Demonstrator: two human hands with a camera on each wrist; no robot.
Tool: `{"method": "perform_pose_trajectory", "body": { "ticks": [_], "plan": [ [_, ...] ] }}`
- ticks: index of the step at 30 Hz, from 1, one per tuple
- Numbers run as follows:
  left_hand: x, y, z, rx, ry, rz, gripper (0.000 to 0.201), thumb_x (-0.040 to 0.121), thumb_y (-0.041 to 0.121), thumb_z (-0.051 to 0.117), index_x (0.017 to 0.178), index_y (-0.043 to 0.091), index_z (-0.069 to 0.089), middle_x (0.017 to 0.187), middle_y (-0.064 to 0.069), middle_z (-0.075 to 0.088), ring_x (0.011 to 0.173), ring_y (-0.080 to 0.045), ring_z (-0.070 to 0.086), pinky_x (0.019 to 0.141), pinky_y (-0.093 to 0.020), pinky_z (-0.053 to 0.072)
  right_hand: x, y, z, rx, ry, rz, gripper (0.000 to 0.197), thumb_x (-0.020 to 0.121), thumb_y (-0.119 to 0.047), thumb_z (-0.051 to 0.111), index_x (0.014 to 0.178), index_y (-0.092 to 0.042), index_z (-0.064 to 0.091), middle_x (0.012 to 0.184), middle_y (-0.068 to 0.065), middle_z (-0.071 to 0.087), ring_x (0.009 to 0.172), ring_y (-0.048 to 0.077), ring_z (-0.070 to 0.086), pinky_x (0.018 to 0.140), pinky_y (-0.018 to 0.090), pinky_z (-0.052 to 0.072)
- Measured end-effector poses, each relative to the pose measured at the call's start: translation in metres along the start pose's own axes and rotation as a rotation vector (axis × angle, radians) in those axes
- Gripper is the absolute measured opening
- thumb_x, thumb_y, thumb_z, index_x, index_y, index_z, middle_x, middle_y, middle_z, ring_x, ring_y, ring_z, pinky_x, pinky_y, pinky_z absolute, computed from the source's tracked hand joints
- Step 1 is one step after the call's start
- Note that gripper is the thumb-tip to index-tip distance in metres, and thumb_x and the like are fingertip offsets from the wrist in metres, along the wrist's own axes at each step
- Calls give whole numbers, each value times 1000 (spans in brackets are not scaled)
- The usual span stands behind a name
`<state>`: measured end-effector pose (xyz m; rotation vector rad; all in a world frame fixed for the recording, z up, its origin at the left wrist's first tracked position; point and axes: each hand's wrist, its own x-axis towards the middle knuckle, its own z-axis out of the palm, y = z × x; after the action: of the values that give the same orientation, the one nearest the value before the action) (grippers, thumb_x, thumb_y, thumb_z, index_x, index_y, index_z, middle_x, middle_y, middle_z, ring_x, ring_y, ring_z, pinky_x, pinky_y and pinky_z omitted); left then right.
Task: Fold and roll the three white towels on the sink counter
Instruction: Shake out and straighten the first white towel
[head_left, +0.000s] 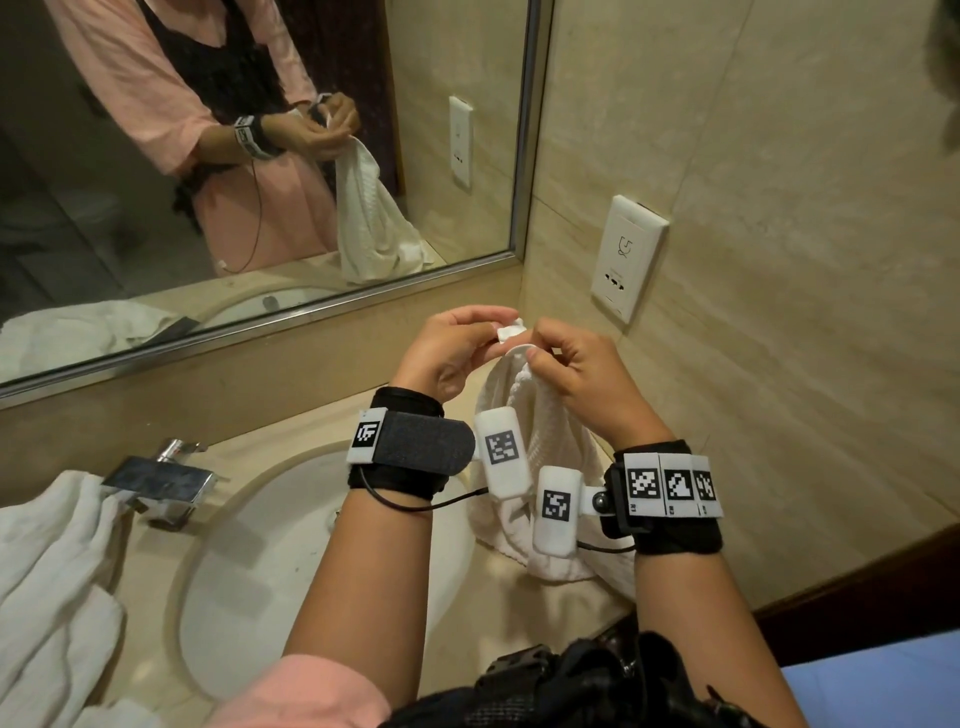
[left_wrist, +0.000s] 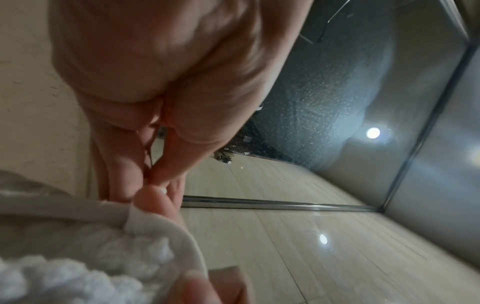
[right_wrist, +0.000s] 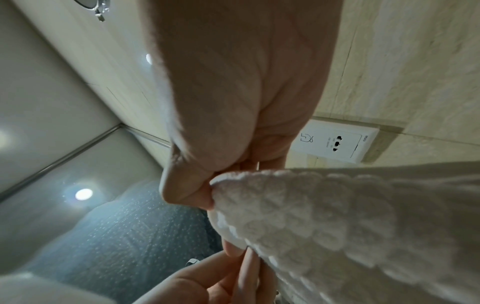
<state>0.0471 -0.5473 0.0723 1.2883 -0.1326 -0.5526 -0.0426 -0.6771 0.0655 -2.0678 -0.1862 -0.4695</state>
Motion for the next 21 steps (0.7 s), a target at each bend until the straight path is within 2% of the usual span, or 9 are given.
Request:
{"method": "perform_pose_trajectory", "body": {
  "ticks": [2,3,4,6,8,12,13,18,21],
  "plan": [
    [1,1,-3,-9,-1,-11,24,91,-14,46,85,1,65,84,-10,66,64,-11,67,61,-15,57,1,3,1,-8,39,11,30,89,-21,56,63,-34,52,68,-11,63,61,6,50,57,27,41],
    [1,1,-5,-4,-2,-11,23,90,-13,48,85,2,65,86,-10,66,68,-13,66,61,-15,57,1,4,1,-6,57,24,23,88,-29,54,64,-31,52,77,-4,69,66,17,55,60,34,44],
    [1,2,-6,10,0,-4,21,90,-12,50,86,3,65,86,-10,66,71,-14,65,61,-15,56,1,6,1,-3,71,35,20,87,-32,52,67,-32,54,86,1,72,72,23,59,63,36,46],
    [2,3,-9,54,10,19,19,88,-10,54,86,5,64,85,-10,66,70,-14,64,61,-16,56,1,7,-2,15,82,37,18,88,-28,51,73,-28,59,96,-5,73,77,24,62,66,37,48],
    [2,4,-9,111,25,37,17,87,-9,58,85,7,64,83,-9,67,66,-12,65,61,-17,56,1,7,-4,24,70,29,17,89,-20,51,76,-18,61,99,-7,73,81,22,64,68,38,49],
    [3,5,-9,193,32,71,15,85,-7,61,84,8,65,84,-9,68,70,-15,63,62,-18,55,1,7,-2,16,47,9,19,91,-21,53,86,-34,66,96,1,72,84,25,63,72,40,49],
    [4,5,-9,206,41,75,15,85,-7,61,84,8,65,84,-9,68,70,-15,63,62,-18,55,1,6,-1,17,47,3,18,90,-23,53,88,-34,66,96,2,72,83,26,63,71,39,49],
    [4,2,-6,231,70,70,10,87,-2,62,84,6,67,81,-8,67,67,-12,62,61,-16,54,2,4,1,15,32,-16,23,88,-28,52,93,-16,72,96,-4,73,75,13,60,68,30,47],
    [5,2,-6,176,50,50,10,92,6,58,90,0,66,81,-9,66,67,-12,64,61,-16,55,2,7,3,7,13,-8,18,88,-22,55,91,-17,72,95,-3,73,81,22,65,72,37,52]
  ]
}}
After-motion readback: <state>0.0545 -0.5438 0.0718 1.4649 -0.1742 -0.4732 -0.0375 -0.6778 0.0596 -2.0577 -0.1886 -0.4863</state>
